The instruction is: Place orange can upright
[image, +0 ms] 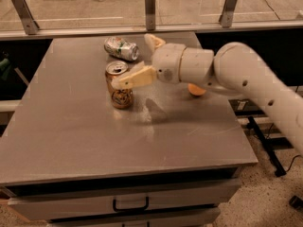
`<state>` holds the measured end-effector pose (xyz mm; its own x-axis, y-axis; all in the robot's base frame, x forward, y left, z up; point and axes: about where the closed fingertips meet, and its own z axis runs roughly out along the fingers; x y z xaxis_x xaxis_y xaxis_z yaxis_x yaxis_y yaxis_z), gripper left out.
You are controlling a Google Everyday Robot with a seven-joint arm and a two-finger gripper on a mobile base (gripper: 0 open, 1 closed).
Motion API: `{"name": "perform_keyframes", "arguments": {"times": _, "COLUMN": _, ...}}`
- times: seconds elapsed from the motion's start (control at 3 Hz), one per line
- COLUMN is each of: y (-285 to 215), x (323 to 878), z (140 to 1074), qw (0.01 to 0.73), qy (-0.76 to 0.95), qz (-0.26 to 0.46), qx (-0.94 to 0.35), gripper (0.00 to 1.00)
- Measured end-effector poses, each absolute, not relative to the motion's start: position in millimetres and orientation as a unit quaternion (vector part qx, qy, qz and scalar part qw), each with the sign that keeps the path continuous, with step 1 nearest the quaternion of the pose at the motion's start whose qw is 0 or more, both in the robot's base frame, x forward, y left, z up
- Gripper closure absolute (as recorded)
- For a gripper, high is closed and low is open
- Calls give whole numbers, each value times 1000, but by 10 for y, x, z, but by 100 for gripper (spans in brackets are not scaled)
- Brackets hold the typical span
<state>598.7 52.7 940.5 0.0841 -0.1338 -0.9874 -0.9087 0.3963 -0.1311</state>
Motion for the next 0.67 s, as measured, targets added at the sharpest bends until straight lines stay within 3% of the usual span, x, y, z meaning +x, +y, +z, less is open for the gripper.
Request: {"name": "perform_keyframes", "arguments": {"times": 0.67, "y": -827, "x": 6402, "z": 10726, "qw": 638, "qy": 621, "qz": 138, "qx": -434, "gripper": 0}}
